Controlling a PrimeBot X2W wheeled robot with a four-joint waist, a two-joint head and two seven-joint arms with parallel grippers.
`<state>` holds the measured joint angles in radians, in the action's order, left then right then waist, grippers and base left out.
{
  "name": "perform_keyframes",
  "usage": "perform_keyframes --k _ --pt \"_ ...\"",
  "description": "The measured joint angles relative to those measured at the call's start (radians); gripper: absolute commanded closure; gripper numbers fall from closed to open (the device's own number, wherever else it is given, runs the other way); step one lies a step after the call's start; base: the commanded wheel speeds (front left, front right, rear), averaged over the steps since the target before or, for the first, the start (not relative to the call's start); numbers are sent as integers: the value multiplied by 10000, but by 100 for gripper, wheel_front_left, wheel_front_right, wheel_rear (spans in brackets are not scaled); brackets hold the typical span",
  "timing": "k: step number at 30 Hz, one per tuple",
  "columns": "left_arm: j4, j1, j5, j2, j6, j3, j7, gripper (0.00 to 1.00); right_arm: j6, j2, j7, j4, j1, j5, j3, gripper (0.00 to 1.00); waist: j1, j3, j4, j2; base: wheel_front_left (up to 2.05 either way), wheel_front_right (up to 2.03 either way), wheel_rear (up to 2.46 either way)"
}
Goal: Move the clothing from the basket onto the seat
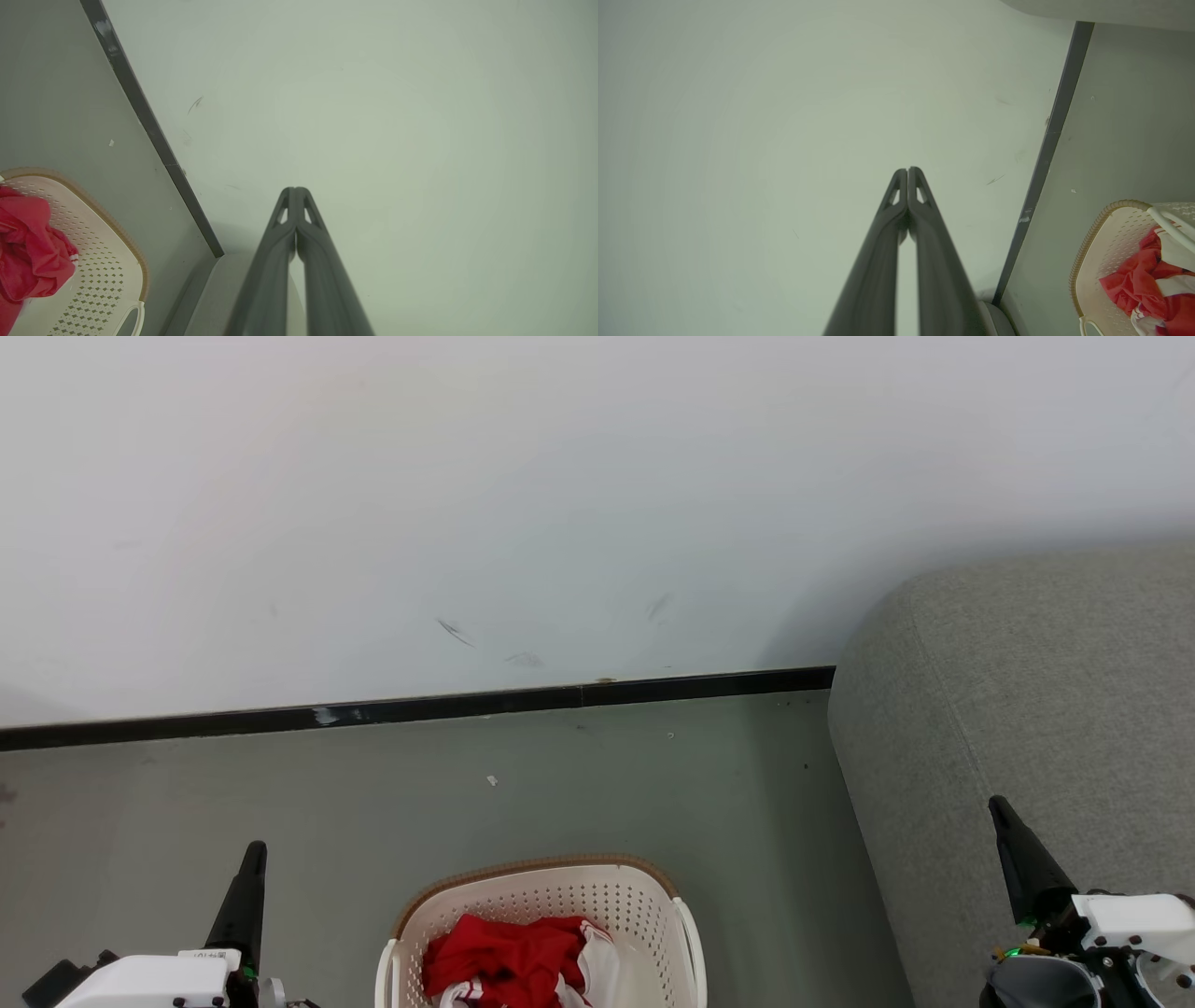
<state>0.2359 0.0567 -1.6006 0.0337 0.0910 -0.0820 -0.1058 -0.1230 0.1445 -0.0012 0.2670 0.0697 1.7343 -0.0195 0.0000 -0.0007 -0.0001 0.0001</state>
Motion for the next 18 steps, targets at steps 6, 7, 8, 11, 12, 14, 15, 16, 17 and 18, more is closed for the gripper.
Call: perform_keyframes --k 6,7,8,11,12,14,15,16,17,18 --pt "0 0 0 0 0 0 0 100 0 4 0 0 0 0 -2 100 0 0 0 0 0 0 0" --pt "0 0 0 0 0 0 0 100 0 6 0 0 0 0 -2 100 0 0 0 0 0 0 0" --pt "0 0 0 0 0 0 0 100 0 6 0 0 0 0 -2 100 0 0 0 0 0 0 0" --pt "0 0 0 0 0 0 0 100 0 6 0 0 0 0 -4 100 0 0 0 0 0 0 0" --pt "0 0 0 0 0 0 0 100 0 8 0 0 0 0 -4 100 0 0 0 0 0 0 0" --pt "0 0 0 0 0 0 0 100 0 8 0 0 0 0 -4 100 0 0 0 0 0 0 0" --pt "0 0 0 0 0 0 0 100 0 10 0 0 0 0 -4 100 0 0 0 0 0 0 0" --pt "0 0 0 0 0 0 0 100 0 10 0 0 0 0 -6 100 0 0 0 0 0 0 0" --pt "0 0 0 0 0 0 0 100 0 12 0 0 0 0 -6 100 0 0 0 0 0 0 0" --pt "0 0 0 0 0 0 0 100 0 12 0 0 0 0 -6 100 0 0 0 0 0 0 0"
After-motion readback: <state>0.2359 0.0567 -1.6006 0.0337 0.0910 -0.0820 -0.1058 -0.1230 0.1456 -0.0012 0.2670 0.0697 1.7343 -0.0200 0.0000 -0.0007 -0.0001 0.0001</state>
